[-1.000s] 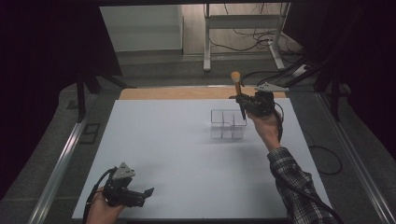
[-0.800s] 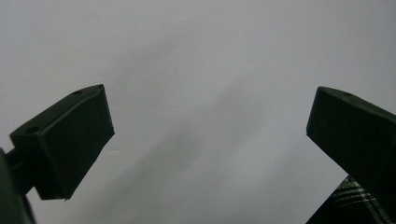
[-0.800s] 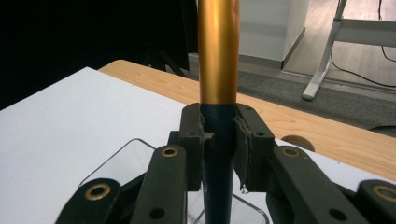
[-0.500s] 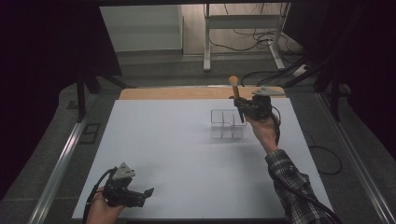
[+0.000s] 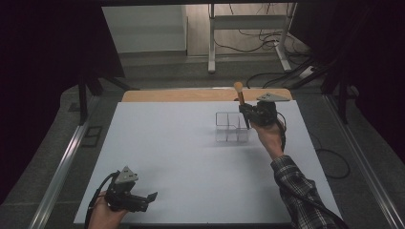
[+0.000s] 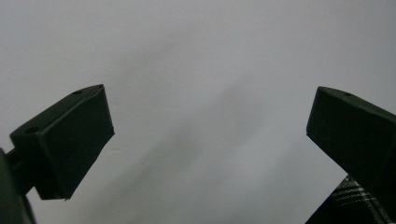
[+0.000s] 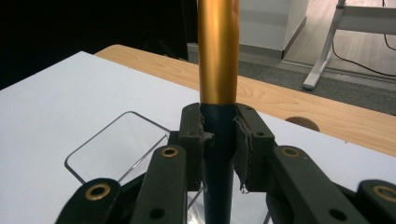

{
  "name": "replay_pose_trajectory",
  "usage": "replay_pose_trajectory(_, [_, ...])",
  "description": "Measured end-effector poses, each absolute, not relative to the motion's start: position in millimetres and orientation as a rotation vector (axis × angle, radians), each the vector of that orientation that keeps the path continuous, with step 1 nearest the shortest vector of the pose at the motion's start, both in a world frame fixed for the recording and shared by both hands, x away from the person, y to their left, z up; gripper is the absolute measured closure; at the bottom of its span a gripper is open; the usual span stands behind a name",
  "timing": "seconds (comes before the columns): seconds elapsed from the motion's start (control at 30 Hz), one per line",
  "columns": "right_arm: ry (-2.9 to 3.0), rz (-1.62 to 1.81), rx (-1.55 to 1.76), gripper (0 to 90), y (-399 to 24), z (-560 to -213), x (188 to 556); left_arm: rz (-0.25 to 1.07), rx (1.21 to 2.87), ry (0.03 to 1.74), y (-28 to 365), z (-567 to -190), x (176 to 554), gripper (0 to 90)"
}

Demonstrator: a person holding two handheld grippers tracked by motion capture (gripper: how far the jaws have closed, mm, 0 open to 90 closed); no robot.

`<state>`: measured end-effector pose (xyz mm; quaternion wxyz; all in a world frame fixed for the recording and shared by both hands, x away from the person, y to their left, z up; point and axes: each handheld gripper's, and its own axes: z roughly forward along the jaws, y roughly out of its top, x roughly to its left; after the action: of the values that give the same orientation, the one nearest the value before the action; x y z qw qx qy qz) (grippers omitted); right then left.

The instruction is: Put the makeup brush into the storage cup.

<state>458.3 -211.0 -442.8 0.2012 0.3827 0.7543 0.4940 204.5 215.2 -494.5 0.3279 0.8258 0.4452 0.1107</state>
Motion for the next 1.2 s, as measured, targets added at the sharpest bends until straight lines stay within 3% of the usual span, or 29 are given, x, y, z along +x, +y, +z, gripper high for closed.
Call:
replay_pose_trajectory(0.87, [2.134,1.349,1.07,72.7,-213.2,-450.7,452.7,0.286,2.171,1.162,214.6,-494.7,204.3,0.9])
replay_pose_trajectory(0.9, [2.14,1.354,1.066,70.7,-213.3,-450.4,452.6,0.286,2.171,1.162,214.6,-494.7,204.3,1.0])
replay_pose_trajectory(1.1, [2.142,1.311,1.025,37.6,-208.8,-446.0,453.3,0.284,2.175,1.161,214.2,-494.9,204.4,0.9])
replay_pose_trajectory(1.2, [2.144,1.288,0.994,28.5,-207.2,-446.9,453.8,0.284,2.176,1.16,214.0,-494.9,204.4,0.9])
